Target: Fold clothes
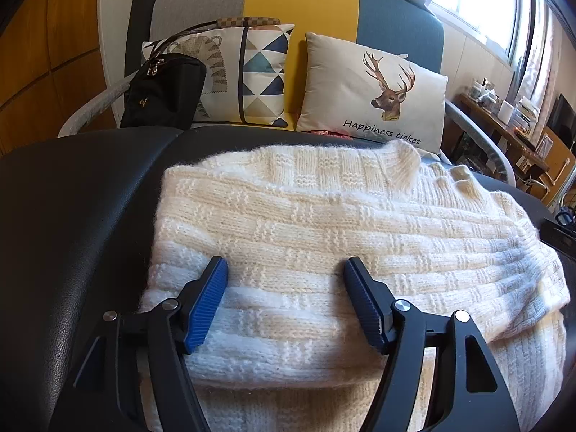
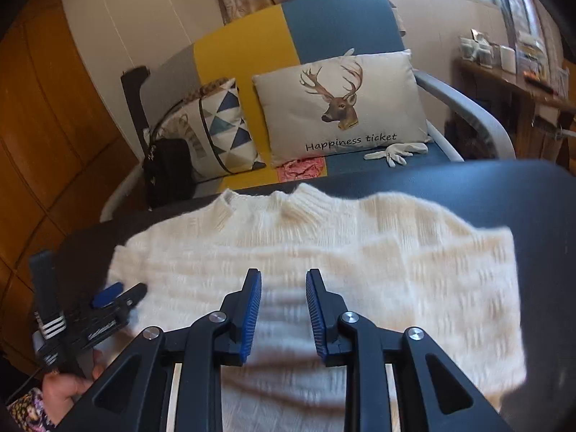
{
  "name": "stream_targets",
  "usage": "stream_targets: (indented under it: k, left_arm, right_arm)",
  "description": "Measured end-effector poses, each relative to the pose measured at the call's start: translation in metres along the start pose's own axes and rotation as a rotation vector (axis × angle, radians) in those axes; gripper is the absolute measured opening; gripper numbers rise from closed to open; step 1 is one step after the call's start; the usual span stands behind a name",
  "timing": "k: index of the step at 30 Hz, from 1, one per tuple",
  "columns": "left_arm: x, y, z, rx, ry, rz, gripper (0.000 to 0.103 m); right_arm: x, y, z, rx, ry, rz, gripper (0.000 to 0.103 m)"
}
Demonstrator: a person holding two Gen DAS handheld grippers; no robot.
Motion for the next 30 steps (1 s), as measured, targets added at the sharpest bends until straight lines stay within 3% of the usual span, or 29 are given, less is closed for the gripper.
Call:
stream_targets:
  k: [2,8,11,14,18,23,28,30]
  left_arm:
    - [0.000,0.000,0.001,0.006,0.006,-0.001,0.071]
    - [0.001,-0.002,0.001,0.016,0.015,-0.001,0.071]
    - [0.001,-0.003,0.000,0.018,0.018,-0.002,0.072]
    - [0.001,-0.003,0.001,0.022,0.021,-0.001,0.072]
    - [0.001,-0.002,0.000,0.025,0.025,-0.001,0.072]
    - [0.001,-0.001,0.001,0.031,0.029,0.000,0.072]
    - [0.000,-0.001,0.000,0.027,0.026,0.001,0.072]
    - [0.000,0.000,0.001,0.033,0.029,0.002,0.072]
  right_arm:
    - [-0.002,-0.022,0.002,0.031,0.027,0.059,0.025]
    - [0.015,-0.041,-0.030,0.099,-0.014,0.089,0.023]
    - [0.019,-0.041,-0.036,0.088,-0.038,0.046,0.022]
    - [0.015,-0.039,-0.033,0.094,-0.028,0.058,0.022]
    - [0.008,-0.010,-0.022,0.026,-0.094,0.000,0.025]
    - [0.028,-0.010,0.020,-0.032,0.016,0.053,0.025]
    - [0.054,-0.027,0.026,0.022,0.069,0.107,0.025]
    - [0.059,-0.029,0.028,0.051,0.112,0.084,0.025]
Point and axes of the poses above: each gripper's, at about its wrist camera, not at the fingertips, and y roughly against the way its jaws point, z to its left, x to its underside, the point moved 10 cm from there along -y, roughly the way its jaws point, and after that the axes turned 1 degree about z, right-handed, at the moved point
